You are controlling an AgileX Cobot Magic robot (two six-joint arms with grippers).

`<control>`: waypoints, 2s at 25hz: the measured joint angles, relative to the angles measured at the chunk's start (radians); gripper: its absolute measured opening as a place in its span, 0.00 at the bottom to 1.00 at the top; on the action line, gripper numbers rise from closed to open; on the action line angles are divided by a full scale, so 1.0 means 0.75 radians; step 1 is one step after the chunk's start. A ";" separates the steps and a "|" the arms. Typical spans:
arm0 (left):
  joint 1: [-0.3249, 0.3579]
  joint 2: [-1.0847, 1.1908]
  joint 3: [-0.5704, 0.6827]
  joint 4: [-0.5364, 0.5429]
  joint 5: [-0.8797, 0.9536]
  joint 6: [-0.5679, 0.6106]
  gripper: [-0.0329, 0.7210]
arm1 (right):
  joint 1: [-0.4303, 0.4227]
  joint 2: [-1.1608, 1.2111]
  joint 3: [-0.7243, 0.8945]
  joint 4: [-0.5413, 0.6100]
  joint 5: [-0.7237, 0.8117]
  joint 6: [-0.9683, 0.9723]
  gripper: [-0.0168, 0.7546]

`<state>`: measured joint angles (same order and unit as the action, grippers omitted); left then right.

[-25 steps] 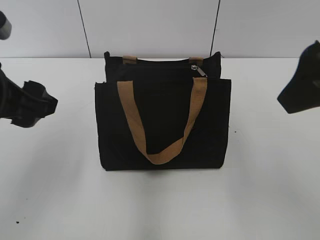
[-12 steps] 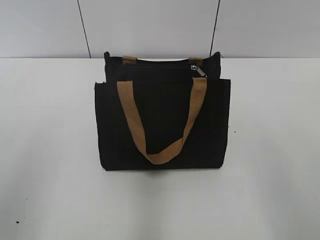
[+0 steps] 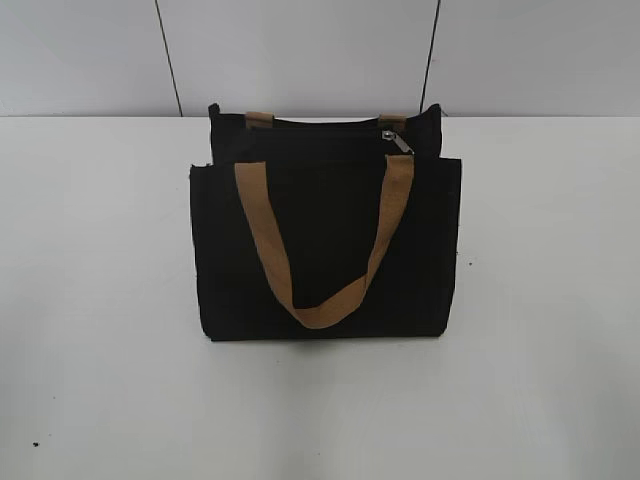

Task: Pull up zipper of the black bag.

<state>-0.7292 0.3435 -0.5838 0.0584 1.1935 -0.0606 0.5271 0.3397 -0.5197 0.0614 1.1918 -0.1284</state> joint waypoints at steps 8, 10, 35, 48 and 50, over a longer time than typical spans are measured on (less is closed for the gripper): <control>0.000 -0.110 0.067 -0.006 -0.143 0.029 0.83 | 0.000 -0.008 0.049 0.001 -0.111 -0.026 0.77; 0.000 -0.101 0.073 -0.008 -0.158 0.038 0.83 | 0.000 -0.008 0.051 0.001 -0.112 -0.027 0.77; 0.883 -0.363 0.077 -0.005 -0.174 0.043 0.76 | -0.757 -0.313 0.051 0.033 -0.121 -0.027 0.77; 0.995 -0.471 0.077 -0.002 -0.175 0.043 0.73 | -0.786 -0.462 0.051 0.057 -0.120 -0.027 0.77; 0.995 -0.471 0.077 -0.002 -0.175 0.043 0.73 | -0.786 -0.462 0.051 0.059 -0.120 -0.027 0.77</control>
<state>0.0169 -0.0098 -0.5262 0.0569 1.0622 -0.0282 -0.0622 -0.0065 -0.4811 0.1053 1.1016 -0.1485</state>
